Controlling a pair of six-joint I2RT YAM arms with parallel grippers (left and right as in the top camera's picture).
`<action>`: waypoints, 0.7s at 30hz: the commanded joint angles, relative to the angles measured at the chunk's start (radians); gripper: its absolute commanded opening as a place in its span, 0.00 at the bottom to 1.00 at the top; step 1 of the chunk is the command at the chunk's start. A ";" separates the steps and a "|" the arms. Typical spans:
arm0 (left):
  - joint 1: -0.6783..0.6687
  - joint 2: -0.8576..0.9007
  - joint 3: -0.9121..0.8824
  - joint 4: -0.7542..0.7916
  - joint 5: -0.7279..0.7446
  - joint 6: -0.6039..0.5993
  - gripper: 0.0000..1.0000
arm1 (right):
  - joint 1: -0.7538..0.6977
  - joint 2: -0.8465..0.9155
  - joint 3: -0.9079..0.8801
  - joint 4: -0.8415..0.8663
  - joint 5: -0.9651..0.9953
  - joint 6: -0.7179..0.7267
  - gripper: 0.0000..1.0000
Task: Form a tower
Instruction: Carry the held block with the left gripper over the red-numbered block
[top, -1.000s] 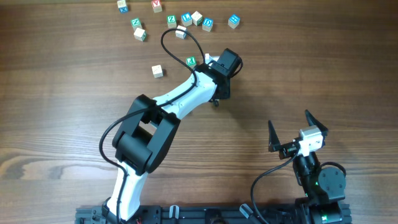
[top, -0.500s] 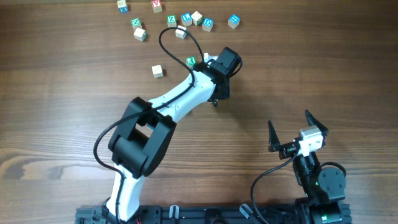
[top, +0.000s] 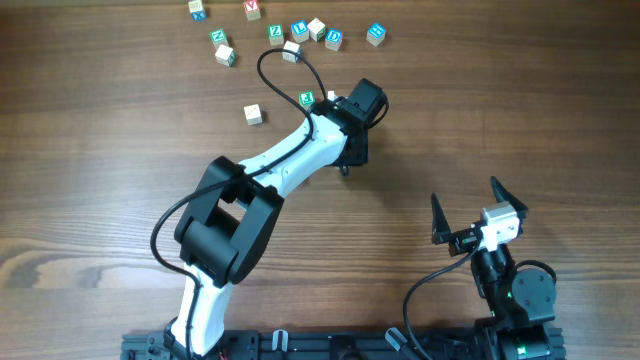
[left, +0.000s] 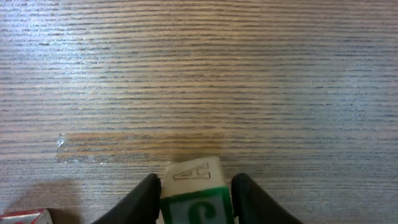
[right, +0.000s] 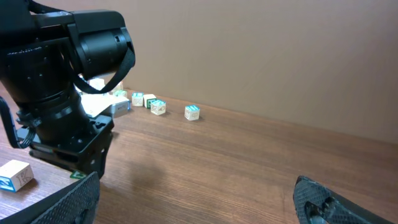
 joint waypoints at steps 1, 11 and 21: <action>-0.004 -0.027 0.003 -0.004 0.011 -0.005 0.28 | -0.006 -0.007 -0.001 0.005 0.014 0.012 1.00; -0.005 -0.027 0.003 -0.031 0.012 -0.005 0.42 | -0.006 -0.007 -0.001 0.004 0.014 0.012 1.00; -0.005 -0.027 0.003 -0.026 0.012 -0.005 0.30 | -0.006 -0.007 -0.001 0.004 0.014 0.012 1.00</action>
